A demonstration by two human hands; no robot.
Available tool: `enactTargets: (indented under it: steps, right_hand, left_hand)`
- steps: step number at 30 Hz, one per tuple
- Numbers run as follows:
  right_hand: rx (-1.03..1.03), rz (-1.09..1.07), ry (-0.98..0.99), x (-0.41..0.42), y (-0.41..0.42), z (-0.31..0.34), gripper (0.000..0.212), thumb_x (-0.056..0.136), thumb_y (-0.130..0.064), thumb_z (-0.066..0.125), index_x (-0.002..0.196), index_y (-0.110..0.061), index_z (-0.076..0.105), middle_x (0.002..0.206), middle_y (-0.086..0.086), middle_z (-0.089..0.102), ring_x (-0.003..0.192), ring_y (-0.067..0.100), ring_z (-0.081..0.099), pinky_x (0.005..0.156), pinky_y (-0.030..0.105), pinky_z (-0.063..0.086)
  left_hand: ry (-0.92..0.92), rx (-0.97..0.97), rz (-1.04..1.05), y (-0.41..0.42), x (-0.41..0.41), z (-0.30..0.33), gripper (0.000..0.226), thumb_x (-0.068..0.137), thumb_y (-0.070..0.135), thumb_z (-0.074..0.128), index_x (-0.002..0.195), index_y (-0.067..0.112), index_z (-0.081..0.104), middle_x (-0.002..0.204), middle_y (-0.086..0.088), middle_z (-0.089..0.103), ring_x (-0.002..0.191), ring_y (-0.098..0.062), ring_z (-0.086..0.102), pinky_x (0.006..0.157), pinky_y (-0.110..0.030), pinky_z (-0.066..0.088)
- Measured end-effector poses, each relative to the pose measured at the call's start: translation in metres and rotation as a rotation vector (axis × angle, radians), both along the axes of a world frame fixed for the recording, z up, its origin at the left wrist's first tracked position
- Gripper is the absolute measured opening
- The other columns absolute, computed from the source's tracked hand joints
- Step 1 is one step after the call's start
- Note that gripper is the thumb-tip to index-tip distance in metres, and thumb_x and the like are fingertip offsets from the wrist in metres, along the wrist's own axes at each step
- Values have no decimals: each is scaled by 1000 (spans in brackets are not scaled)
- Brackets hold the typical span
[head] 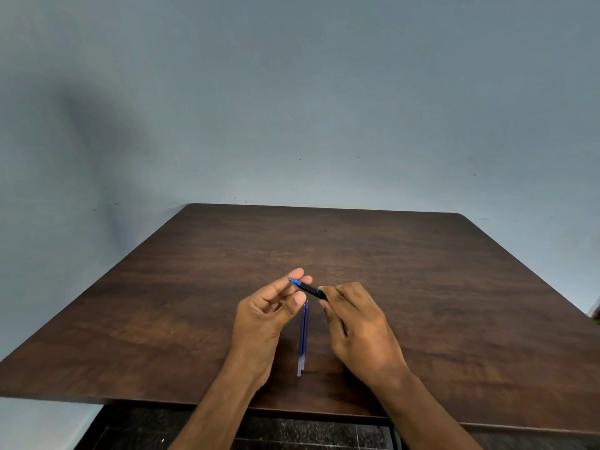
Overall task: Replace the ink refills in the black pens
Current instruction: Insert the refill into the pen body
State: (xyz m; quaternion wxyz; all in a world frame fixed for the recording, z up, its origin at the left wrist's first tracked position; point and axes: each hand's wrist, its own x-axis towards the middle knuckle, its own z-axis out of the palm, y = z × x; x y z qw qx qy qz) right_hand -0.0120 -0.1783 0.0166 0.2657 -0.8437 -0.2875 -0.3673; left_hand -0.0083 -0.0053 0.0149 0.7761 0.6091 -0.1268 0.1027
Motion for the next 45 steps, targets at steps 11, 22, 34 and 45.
enactTargets:
  steps: [11,22,34,45]
  right_hand:
    - [25,28,56,-2,2,-3,24,96,-8,64,119,-4,70,98,1,63,89,11,57,82,14,47]
    - [37,28,99,-5,2,-2,22,99,-13,60,114,-3,71,95,1,62,86,10,56,79,13,45]
    - [52,37,102,-4,1,-3,22,98,-12,60,114,-2,71,98,5,64,89,14,60,81,20,50]
    - [26,39,114,-6,3,-2,21,97,-11,63,114,-3,71,101,4,65,92,11,59,85,15,47]
  left_hand:
    - [142,-85,86,-8,-6,5,24,65,30,81,85,17,80,81,-2,76,65,-3,62,67,-21,51]
    - [34,7,-31,-4,-11,6,27,83,20,71,109,22,76,110,-1,77,106,-8,71,79,-14,52]
    - [88,-27,-12,-5,-10,6,34,70,33,82,103,25,79,102,-3,78,92,-12,70,75,-17,53]
    - [123,-2,87,-5,-9,5,29,62,42,83,84,24,81,74,3,74,66,-2,62,66,-17,50]
